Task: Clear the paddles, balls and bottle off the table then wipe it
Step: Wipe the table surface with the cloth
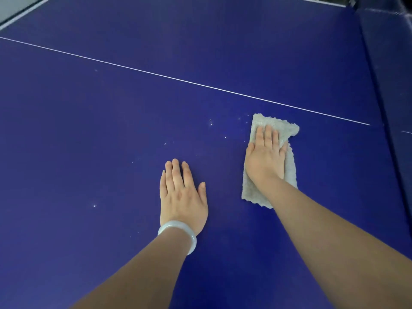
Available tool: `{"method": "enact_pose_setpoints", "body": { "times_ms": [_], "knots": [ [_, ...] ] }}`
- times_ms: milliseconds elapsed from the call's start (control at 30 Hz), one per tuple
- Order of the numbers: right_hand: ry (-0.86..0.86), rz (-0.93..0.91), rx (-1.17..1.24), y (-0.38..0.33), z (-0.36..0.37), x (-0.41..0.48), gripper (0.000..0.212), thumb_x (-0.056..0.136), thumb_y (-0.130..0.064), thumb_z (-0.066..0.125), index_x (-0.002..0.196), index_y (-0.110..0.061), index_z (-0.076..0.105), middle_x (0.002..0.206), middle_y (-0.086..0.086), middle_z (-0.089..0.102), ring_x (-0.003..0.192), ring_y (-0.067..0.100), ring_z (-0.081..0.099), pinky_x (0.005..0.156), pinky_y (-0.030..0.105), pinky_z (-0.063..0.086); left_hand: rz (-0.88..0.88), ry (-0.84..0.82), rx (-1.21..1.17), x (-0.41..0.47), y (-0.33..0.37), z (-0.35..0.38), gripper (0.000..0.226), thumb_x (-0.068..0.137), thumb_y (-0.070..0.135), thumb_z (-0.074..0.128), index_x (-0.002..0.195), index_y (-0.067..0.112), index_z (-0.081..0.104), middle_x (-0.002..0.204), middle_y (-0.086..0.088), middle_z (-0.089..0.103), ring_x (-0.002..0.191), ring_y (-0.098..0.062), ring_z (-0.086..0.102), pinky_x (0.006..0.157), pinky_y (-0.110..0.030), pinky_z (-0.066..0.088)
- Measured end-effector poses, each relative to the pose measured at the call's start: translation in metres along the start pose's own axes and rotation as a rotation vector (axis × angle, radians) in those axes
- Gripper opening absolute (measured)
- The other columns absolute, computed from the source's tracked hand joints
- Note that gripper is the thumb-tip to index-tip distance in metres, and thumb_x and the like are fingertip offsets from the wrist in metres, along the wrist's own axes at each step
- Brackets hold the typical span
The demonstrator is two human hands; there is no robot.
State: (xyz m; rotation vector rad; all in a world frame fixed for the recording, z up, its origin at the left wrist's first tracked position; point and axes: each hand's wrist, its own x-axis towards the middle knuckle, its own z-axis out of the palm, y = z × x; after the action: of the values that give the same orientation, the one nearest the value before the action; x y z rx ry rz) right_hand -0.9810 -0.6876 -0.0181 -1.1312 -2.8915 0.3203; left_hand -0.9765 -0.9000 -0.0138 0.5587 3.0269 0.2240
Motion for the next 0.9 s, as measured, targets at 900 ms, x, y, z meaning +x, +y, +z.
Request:
{"method": "enact_pose_setpoints", "body": {
  "times_ms": [900],
  "knots": [
    [-0.015, -0.144, -0.027, 0.041, -0.027, 0.084, 0.052, 0.104, -0.027, 0.021, 0.156, -0.021, 0.017, 0.164, 0.000, 0.014, 0.151, 0.019, 0.008, 0.121, 0.051, 0.010, -0.009, -0.011, -0.003, 0.000, -0.001, 0.001, 0.072, 0.096, 0.049, -0.002, 0.156, 0.009, 0.006, 0.164, -0.012, 0.001, 0.151, -0.026, -0.008, 0.122, -0.040, -0.005]
  ]
}}
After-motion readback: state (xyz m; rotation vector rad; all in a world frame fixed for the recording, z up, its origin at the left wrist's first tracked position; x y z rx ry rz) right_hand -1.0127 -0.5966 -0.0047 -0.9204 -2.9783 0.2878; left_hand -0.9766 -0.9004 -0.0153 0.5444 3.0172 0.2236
